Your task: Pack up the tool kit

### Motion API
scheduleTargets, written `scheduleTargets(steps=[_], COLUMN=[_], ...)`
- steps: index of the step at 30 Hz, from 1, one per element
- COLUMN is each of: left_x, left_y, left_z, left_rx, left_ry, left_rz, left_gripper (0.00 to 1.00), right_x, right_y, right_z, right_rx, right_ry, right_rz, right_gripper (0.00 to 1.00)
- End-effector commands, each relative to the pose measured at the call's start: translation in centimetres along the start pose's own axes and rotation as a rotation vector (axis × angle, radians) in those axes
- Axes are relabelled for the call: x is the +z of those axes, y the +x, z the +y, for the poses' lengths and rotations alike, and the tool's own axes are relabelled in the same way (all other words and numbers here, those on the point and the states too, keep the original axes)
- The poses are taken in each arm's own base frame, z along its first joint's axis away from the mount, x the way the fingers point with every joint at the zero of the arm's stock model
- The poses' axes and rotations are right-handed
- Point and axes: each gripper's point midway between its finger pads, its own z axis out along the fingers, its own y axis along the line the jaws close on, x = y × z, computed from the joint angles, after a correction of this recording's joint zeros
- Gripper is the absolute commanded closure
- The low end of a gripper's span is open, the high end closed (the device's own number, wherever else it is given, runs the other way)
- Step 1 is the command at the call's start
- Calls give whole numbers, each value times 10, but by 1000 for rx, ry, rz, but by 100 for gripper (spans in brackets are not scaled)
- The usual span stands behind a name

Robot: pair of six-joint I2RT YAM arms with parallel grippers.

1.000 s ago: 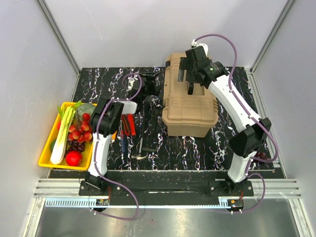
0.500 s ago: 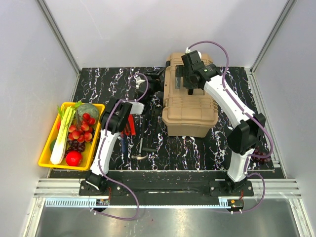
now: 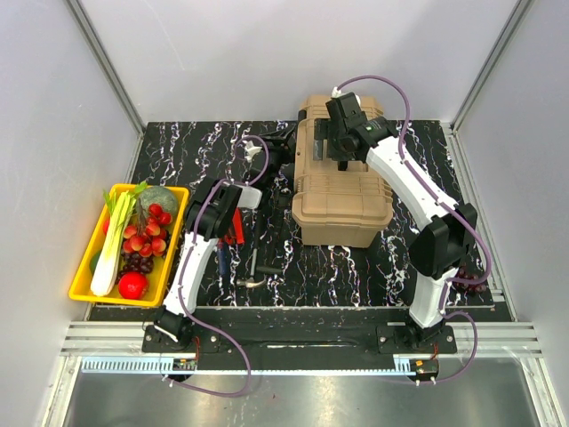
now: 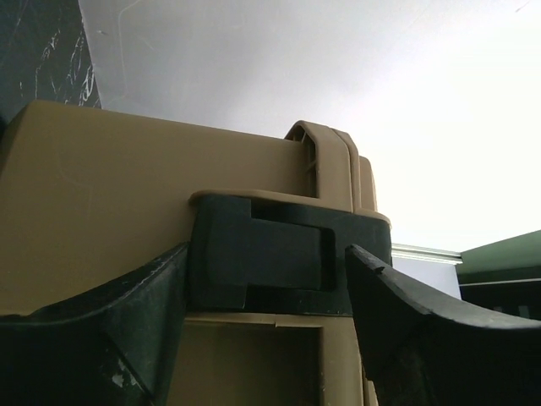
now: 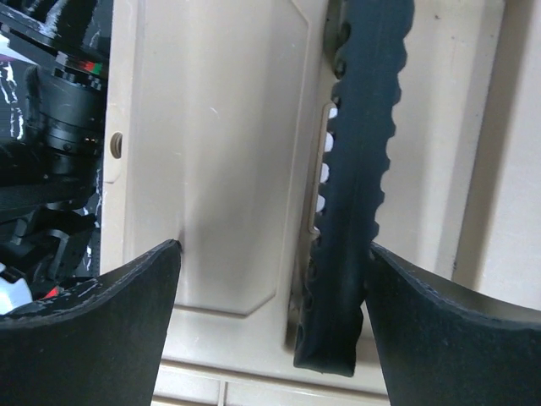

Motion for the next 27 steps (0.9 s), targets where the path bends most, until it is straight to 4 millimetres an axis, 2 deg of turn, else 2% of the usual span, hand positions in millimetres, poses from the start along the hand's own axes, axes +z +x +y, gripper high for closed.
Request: scheduleTargets(steps=[1,12,15,27], left_x=[-18,-21,-21,-28], left_y=[23,21,19,14], left_z=[-91,-122,-129,-130], left_rx=[-84,-12,6,181], left_ry=[338,409,425,315], left_rz=[96,111,112,78], left_gripper=[28,59,61,62], right_x=[13,23,23,25], right_y=[30,46,48,49], right_z=[9,6,6,1], right_rx=[-34,-36,-37,-35], right_ry=[-36,-23,-25,2], right_rz=[94,137,139,134], right_gripper=[10,11,11,12])
